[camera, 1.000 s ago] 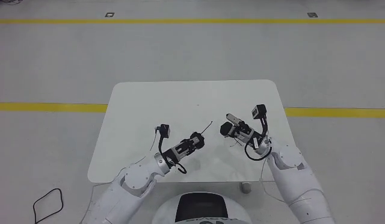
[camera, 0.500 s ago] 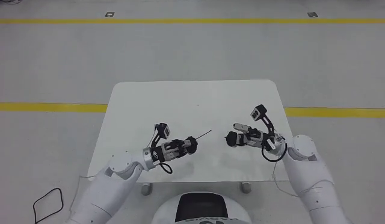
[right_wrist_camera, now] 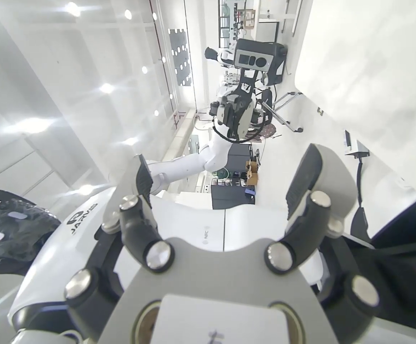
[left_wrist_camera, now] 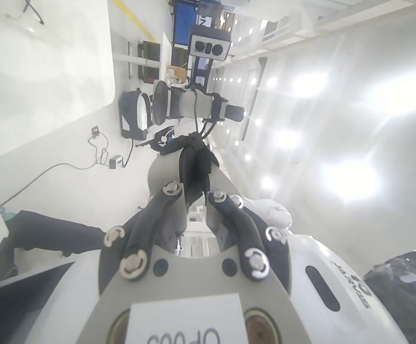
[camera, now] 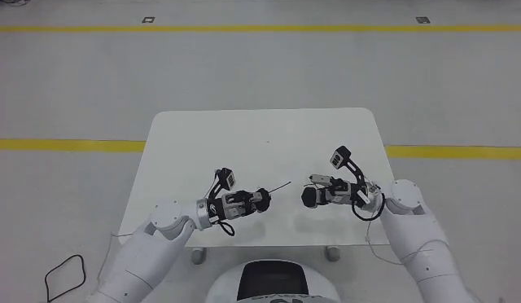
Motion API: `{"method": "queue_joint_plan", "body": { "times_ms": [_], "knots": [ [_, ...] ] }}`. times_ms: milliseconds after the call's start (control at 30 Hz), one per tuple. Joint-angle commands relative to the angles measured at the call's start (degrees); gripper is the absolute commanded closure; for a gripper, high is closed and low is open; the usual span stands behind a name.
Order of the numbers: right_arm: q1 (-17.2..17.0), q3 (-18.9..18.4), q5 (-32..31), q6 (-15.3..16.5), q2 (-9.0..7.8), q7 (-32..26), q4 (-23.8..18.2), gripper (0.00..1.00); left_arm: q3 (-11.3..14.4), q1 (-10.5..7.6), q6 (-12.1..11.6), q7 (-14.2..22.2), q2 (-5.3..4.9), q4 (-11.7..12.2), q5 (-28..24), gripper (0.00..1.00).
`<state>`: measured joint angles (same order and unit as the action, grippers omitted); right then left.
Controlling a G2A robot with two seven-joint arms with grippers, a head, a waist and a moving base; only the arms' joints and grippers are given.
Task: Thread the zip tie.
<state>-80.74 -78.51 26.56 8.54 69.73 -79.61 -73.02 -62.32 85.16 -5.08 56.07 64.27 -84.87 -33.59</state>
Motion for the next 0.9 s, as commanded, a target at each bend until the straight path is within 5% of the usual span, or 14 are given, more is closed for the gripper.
{"method": "queue_joint_plan", "body": {
  "times_ms": [0,200,500,767,833,867],
  "knots": [
    [1.11,3.16,2.48,0.09,-0.57,-0.03,0.97,0.0,0.85,-0.82,0.67,2.44,0.06,0.9,-1.42,1.0],
    [6.05,14.57,10.85,2.52,-4.07,-0.03,5.49,0.0,3.4,-3.71,1.13,6.62,0.38,3.88,-3.02,1.0],
    [5.8,14.48,10.35,2.3,-4.15,1.1,5.51,0.0,4.17,-4.31,0.38,4.32,0.43,3.74,-1.66,1.0],
    [6.54,14.61,10.58,3.91,-5.13,-0.03,7.53,0.0,3.53,-3.81,0.01,7.01,-0.15,4.14,-4.24,1.0],
    [6.75,15.19,10.64,4.6,-5.48,-0.03,7.6,0.51,3.71,-3.73,0.0,7.31,-0.25,4.18,-4.27,1.0],
    [6.84,15.4,10.84,4.78,-5.63,-0.03,7.74,0.53,3.81,-3.73,0.03,7.32,-0.29,4.22,-4.27,1.0]
  ]
}}
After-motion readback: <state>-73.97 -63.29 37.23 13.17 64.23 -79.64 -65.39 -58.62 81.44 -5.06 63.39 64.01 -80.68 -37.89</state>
